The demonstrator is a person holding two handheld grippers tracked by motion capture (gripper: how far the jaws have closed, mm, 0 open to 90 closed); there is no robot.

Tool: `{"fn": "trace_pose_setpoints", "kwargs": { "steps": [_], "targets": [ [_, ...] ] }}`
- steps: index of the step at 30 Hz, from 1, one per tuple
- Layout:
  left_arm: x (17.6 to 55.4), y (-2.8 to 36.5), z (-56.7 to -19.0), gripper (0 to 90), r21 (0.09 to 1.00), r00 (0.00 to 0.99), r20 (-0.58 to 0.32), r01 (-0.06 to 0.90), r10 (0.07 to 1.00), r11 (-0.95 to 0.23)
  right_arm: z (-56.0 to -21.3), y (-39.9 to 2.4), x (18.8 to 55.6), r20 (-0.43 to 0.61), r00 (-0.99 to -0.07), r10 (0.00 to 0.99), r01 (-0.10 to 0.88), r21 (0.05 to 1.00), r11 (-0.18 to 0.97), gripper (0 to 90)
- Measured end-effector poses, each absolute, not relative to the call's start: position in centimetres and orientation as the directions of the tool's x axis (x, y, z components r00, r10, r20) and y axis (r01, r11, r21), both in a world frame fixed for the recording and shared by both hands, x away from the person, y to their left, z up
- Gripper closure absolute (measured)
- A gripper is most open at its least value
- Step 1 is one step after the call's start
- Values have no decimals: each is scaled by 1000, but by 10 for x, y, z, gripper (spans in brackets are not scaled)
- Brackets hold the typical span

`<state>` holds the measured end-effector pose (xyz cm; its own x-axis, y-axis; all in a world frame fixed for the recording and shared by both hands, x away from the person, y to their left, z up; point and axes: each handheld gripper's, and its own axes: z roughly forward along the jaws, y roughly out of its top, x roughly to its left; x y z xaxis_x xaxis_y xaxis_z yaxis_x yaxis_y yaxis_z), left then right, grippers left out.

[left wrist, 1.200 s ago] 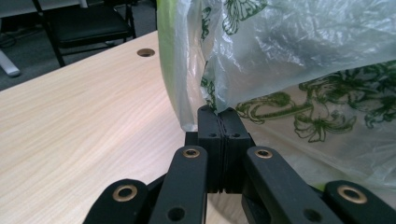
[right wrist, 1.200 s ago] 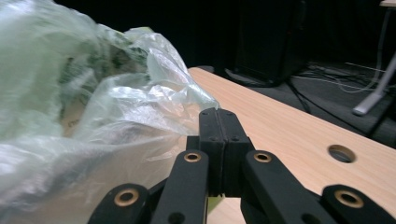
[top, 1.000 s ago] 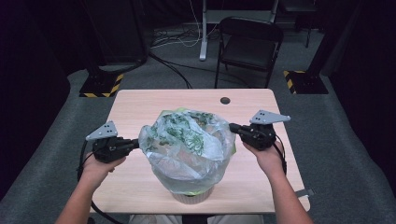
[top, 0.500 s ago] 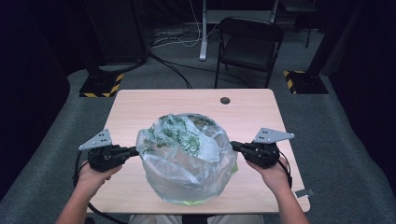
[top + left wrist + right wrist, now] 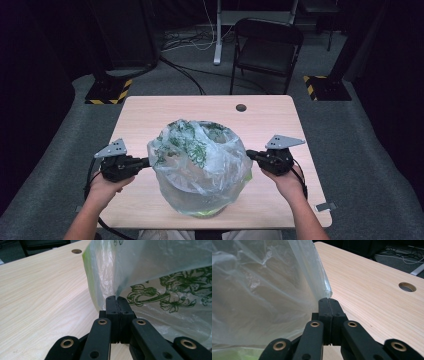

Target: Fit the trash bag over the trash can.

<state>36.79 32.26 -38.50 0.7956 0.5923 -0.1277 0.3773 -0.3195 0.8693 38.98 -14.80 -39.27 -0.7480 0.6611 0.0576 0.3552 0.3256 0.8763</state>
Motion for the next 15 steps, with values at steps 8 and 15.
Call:
{"fn": "trace_pose_setpoints", "kwargs": {
  "steps": [8, 15],
  "targets": [
    [357, 336, -359, 620, 900, 784, -133, 351, 606, -256, -370, -163, 374, 64, -744, 665, 311, 914, 260, 688],
    [350, 341, -331, 509, 924, 787, -114, 308, 606, -227, -340, -171, 362, 50, -768, 638, 254, 939, 233, 598]
  ]
}}
